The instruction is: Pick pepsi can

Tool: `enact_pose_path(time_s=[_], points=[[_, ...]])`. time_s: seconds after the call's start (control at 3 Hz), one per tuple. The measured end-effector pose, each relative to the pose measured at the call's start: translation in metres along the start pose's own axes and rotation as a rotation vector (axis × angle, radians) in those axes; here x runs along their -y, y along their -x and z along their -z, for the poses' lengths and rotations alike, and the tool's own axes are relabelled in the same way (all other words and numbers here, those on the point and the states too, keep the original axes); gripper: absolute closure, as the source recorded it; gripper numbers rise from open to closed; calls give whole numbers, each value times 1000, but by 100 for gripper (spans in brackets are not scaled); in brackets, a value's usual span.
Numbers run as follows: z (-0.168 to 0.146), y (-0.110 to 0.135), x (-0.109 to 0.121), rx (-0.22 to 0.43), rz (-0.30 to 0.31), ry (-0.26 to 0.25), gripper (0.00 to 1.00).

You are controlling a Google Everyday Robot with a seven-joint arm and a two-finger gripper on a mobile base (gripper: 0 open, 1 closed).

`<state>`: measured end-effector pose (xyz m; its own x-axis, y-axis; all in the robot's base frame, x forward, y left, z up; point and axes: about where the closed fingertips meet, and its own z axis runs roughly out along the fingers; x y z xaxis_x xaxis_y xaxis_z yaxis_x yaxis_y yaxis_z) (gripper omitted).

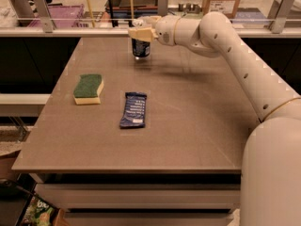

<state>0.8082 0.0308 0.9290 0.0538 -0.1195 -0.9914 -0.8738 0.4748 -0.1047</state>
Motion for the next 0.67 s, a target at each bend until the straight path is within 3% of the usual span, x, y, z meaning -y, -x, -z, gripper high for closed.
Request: enact_pose_path(time_s=[0.33, 0.67], points=[[16, 23, -1, 19, 53, 46, 100], [30, 43, -8, 10, 86, 54, 100]])
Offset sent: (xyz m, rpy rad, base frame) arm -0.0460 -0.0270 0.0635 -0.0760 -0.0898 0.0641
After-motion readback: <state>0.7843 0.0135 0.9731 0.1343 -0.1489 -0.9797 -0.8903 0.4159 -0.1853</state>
